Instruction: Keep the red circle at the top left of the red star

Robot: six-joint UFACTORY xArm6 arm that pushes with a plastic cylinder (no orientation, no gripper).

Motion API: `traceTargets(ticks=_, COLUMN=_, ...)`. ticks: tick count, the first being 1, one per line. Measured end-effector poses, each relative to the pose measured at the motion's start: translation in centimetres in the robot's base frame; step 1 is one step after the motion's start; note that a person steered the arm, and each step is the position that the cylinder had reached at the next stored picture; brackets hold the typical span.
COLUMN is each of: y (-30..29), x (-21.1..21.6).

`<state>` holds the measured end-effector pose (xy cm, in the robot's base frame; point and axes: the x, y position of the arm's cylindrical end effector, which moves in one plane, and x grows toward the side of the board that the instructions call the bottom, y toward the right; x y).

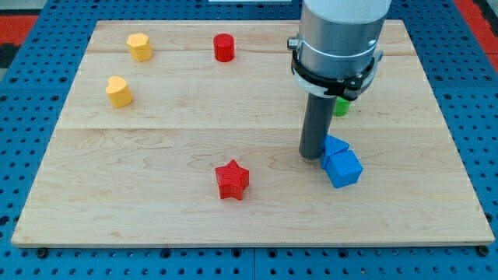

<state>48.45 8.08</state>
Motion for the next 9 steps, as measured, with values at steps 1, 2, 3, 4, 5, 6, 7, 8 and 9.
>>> traceTargets(ticks=1, y=-3.2, x=-6.2)
traceTargets(ticks=2, y=-4.8, x=-11.6)
traceTargets(ticks=3, y=-4.2, x=-14.8)
traceTargets(ticks=4, y=-2.0, x=-17.1)
traceTargets(ticks=5, y=-0.6, x=-20.3)
traceTargets(ticks=6, y=-1.8, x=-26.2)
traceTargets(ticks=7, y=-6.2, x=-28.9)
traceTargets(ticks=8, y=-9.3, x=-27.8)
traceTargets(ticks=9, y=-11.4, x=-23.6)
